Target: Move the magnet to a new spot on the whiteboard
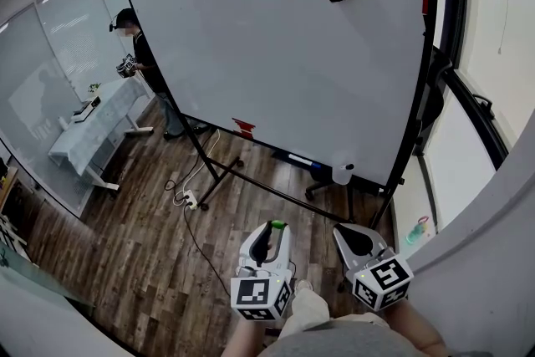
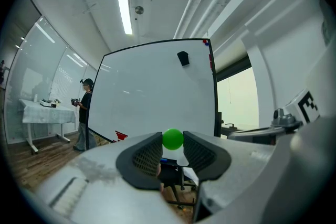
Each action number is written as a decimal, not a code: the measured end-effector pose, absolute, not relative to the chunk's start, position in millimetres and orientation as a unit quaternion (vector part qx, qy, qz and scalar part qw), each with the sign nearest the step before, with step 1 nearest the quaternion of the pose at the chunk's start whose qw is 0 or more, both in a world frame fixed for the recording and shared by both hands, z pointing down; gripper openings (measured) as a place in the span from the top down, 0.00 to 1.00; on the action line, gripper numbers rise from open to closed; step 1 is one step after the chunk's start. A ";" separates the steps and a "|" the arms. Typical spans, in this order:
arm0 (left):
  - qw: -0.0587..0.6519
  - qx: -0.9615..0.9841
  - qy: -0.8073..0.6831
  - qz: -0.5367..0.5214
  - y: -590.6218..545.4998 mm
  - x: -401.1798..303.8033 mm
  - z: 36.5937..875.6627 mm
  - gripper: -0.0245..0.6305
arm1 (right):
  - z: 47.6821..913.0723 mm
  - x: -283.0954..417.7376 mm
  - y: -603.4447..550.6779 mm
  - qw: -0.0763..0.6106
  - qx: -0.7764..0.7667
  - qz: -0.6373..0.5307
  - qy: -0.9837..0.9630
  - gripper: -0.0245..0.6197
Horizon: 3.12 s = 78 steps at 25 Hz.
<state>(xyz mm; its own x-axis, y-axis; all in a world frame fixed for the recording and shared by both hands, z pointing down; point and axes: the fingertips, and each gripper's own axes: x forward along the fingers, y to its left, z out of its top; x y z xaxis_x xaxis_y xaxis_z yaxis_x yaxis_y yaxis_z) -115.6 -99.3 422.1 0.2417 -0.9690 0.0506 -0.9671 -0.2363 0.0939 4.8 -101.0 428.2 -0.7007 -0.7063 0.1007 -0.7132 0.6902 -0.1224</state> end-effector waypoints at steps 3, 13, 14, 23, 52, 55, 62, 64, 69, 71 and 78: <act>0.053 0.785 -0.617 -0.011 -98.8 -115.4 422.0 0.76 | 428.3 5.2 -100.4 0.022 0.385 0.076 -0.919 0.96; 0.051 0.783 -0.620 -0.010 -98.4 -121.0 421.8 0.76 | 423.6 2.4 -101.8 0.015 0.389 0.070 -0.919 0.96; 0.051 0.782 -0.621 -0.011 -98.3 -122.0 421.5 0.76 | 423.1 2.1 -101.8 0.014 0.388 0.070 -0.919 0.96; 0.051 0.779 -0.625 -0.016 -94.1 -127.6 418.7 0.76 | 419.2 -3.1 -96.9 0.002 0.382 0.068 -0.922 0.96; 0.035 0.800 -0.599 -0.018 -160.6 -117.7 400.3 0.76 | 412.4 -2.8 -144.3 0.006 0.397 0.067 -0.915 0.96; 0.028 0.805 -0.592 -0.017 -184.9 -113.5 394.0 0.76 | 411.3 -0.9 -161.1 0.005 0.400 0.066 -0.914 0.96; 0.005 0.822 -0.569 -0.021 -247.9 -104.5 370.5 0.76 | 407.1 -3.4 -203.6 0.006 0.408 0.062 -0.911 0.96; 0.001 0.828 -0.560 -0.021 -266.5 -101.1 363.8 0.76 | 406.1 -4.9 -215.6 0.003 0.413 0.062 -0.909 0.96; -0.015 0.842 -0.539 -0.018 -311.1 -90.4 345.4 0.76 | 405.6 -9.3 -244.3 0.000 0.428 0.065 -0.902 0.96; -0.022 0.849 -0.528 -0.017 -327.3 -85.8 339.1 0.76 | 406.4 -11.2 -254.0 -0.001 0.435 0.066 -0.898 0.96; -0.035 0.867 -0.496 -0.021 -382.3 -70.7 319.6 0.76 | 406.2 -11.1 -285.6 -0.004 0.463 0.064 -0.884 0.96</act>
<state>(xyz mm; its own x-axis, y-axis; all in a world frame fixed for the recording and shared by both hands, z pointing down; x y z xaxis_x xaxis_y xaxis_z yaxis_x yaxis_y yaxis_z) -70.7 -382.3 319.6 0.5072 -0.8590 -0.0706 -0.8618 -0.5056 -0.0395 -11.1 -285.6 406.2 -0.5719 -0.8187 0.0520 -0.8177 0.5637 -0.1166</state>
